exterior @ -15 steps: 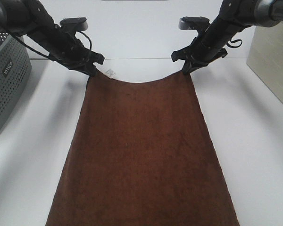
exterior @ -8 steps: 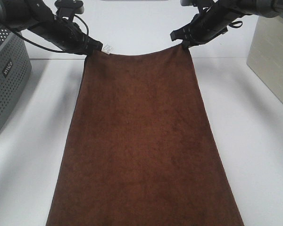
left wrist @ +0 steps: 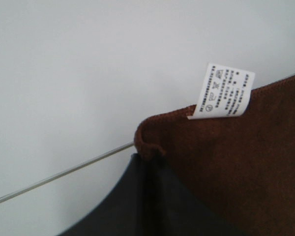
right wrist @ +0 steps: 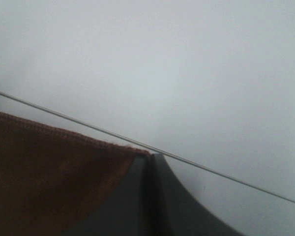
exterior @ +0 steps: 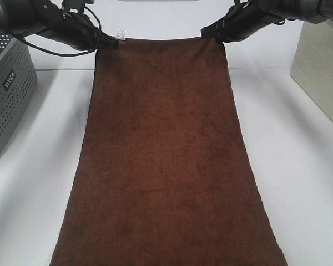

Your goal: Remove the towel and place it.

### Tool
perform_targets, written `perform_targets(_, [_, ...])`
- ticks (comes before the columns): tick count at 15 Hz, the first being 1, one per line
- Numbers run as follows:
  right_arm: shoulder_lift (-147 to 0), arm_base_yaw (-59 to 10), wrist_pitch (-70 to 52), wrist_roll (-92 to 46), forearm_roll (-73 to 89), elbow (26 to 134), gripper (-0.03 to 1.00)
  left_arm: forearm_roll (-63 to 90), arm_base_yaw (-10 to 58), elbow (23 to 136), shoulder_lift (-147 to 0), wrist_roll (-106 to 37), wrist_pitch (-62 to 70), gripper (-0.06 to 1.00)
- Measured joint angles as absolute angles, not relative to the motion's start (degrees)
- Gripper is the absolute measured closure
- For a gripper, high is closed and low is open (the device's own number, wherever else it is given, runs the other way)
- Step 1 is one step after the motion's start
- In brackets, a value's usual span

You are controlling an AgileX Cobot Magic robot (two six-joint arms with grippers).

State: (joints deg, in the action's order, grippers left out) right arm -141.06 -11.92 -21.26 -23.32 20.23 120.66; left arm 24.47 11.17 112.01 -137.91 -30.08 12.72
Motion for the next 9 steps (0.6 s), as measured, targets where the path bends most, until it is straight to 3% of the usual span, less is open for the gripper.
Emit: perform_targets(9, [-143.35,-11.92,-14.38,-23.38,20.4,120.66,0.96,24.47,11.17,112.01,-140.72,-32.03,5.67,0.94])
